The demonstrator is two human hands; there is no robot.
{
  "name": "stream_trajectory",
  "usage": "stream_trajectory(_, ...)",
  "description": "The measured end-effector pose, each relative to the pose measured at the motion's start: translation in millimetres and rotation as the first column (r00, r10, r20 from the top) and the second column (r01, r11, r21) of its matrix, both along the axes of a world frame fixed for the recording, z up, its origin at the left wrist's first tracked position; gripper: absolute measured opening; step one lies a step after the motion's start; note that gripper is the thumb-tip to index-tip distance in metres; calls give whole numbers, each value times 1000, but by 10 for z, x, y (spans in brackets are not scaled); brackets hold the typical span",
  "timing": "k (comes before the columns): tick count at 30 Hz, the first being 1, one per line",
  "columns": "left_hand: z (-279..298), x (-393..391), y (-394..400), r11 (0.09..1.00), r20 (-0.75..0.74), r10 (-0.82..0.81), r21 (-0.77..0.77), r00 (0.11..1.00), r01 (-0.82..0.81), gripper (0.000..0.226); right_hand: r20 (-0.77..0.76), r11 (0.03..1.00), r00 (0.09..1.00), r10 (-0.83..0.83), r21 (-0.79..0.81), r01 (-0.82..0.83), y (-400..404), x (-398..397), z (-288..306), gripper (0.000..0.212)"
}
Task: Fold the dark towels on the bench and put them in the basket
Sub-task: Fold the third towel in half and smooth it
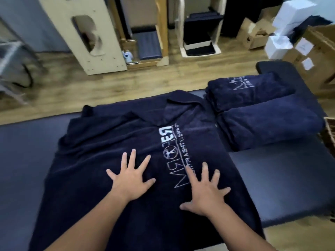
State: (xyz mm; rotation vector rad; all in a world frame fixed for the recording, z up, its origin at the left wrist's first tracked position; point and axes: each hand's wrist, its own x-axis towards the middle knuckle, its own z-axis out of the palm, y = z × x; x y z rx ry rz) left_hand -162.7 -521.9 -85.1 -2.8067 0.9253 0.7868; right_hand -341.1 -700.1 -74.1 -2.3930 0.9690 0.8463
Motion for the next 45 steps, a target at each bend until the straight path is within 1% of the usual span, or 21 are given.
stream_trajectory(3, 57, -43, 581, 977, -37, 206, 57, 978, -204, 98, -48, 998, 998, -47, 32, 49, -6, 109, -43, 143)
stream_trajectory(6, 90, -120, 1074, 946, -33, 321, 61, 947, -318, 103, -61, 995, 994, -89, 36, 92, 20, 141, -37, 146)
stream_trajectory(11, 45, -232, 1761, 919, 8, 395, 17, 919, -395, 97, -50, 992, 993, -111, -67, 108, 179, 142, 24, 140)
stream_trajectory(13, 11, -303, 1982, 920, 37, 391, -16, 920, -391, 90, -36, 984, 993, -114, -143, 108, 349, 164, 68, 129)
stream_trajectory(14, -4, -339, 2094, 920, 44, 392, -32, 919, -391, 86, -13, 979, 997, -77, -191, 73, 486, 169, 90, 119)
stream_trajectory(17, -38, -439, 2442, 898, 38, 438, -47, 898, -437, 79, 68, 943, 981, 184, -293, -157, 1033, 143, 112, 94)
stream_trajectory(20, -6, -554, 2802, 827, 64, 562, -64, 824, -559, 87, 81, 918, 932, 354, -219, -330, 1706, 113, 66, 86)
stream_trajectory(22, 29, -565, 2969, 765, 90, 642, -152, 761, -627, 88, 90, 896, 898, 431, -157, -415, 2080, 83, 24, 83)
stream_trajectory(24, 84, -508, 3096, 655, -16, 735, -242, 678, -716, 62, 90, 889, 887, 452, -120, -441, 2335, 67, -8, 86)
stream_trajectory(26, 156, -426, 3204, 518, -232, 780, -282, 581, -808, 32, 76, 899, 899, 432, -119, -422, 2452, 58, -27, 90)
stream_trajectory(28, 209, -377, 3288, 363, -464, 737, -340, 491, -867, 13, 72, 904, 906, 418, -126, -407, 2465, 64, -32, 91)
stream_trajectory(30, 228, -340, 3379, 261, -599, 678, -346, 426, -901, 12, 75, 913, 913, 401, -116, -392, 2451, 79, -3, 89)
stream_trajectory(33, 240, -299, 3504, 211, -720, 601, -277, 348, -937, 24, 79, 920, 920, 385, -110, -376, 2455, 75, 32, 86)
stream_trajectory(35, 242, -295, 3574, 242, -725, 593, -255, 351, -936, 23, 86, 919, 918, 386, -119, -375, 2482, 56, 26, 86)
stream_trajectory(36, 242, -274, 3589, 310, -665, 624, -270, 410, -911, 21, 82, 915, 915, 395, -125, -383, 2491, 42, 19, 87)
stream_trajectory(37, 247, -251, 3604, 433, -562, 653, -272, 507, -860, 23, 79, 909, 911, 406, -135, -394, 2502, 26, 15, 88)
stream_trajectory(38, 267, -237, 3615, 572, -438, 657, -240, 613, -784, 26, 82, 904, 907, 414, -152, -399, 2514, 18, 21, 88)
stream_trajectory(39, 301, -224, 3594, 684, -320, 635, -191, 703, -704, 28, 93, 901, 903, 419, -169, -400, 2503, 22, 33, 89)
stream_trajectory(40, 331, -231, 3561, 751, -241, 602, -152, 761, -643, 27, 102, 897, 899, 426, -180, -405, 2492, 22, 44, 88)
stream_trajectory(43, 380, -256, 3406, 809, -119, 558, -142, 821, -571, 32, 133, 889, 888, 439, -207, -408, 2429, 56, 70, 81)
stream_trajectory(45, 354, -181, 3227, 900, -3, 412, -158, 911, -407, 49, 154, 908, 905, 396, -216, -360, 2315, 94, 88, 76)
